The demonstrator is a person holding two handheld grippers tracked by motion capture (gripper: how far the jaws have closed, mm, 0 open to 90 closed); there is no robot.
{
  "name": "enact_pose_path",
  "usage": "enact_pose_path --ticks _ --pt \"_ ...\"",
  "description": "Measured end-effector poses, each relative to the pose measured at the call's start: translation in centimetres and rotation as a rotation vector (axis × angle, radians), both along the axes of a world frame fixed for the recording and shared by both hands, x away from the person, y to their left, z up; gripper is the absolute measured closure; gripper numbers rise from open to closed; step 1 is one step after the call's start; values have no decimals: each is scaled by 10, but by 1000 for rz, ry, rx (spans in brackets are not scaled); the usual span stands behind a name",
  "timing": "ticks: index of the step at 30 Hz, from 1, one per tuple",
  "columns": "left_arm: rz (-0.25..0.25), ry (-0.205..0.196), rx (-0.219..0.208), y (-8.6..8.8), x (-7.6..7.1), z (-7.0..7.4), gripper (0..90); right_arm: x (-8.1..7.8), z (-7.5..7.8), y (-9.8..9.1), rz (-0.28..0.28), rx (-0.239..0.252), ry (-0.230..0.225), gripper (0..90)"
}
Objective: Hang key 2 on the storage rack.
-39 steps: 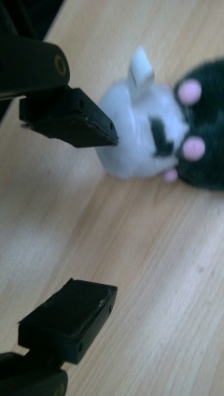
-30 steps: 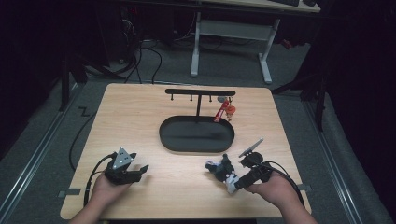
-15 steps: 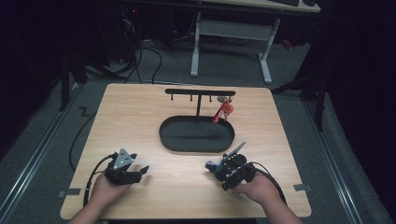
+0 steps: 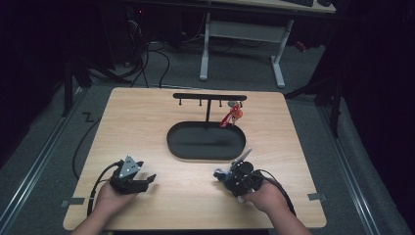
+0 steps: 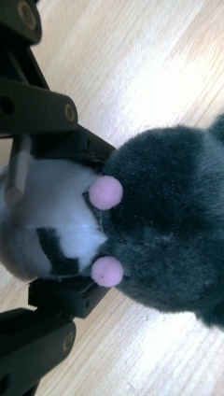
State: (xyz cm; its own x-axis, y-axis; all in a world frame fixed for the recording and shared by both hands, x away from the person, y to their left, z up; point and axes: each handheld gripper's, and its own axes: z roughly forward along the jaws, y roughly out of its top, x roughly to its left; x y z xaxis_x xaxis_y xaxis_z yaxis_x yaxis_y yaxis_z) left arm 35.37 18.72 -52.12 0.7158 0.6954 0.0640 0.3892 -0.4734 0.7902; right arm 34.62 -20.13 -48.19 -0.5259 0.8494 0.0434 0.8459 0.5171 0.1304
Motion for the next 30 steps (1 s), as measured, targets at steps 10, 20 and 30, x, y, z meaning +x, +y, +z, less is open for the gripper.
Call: enact_pose_path --ticks 10,20,30 --pt "6 -18 8 1 0 0 296 2 30 -7 -24 19 -6 475" --pt "7 -31 3 1 -1 1 267 5 55 -12 -66 29 -23 475" --pt "5 -32 4 -2 -1 1 256 18 74 -5 -64 39 -38 475"
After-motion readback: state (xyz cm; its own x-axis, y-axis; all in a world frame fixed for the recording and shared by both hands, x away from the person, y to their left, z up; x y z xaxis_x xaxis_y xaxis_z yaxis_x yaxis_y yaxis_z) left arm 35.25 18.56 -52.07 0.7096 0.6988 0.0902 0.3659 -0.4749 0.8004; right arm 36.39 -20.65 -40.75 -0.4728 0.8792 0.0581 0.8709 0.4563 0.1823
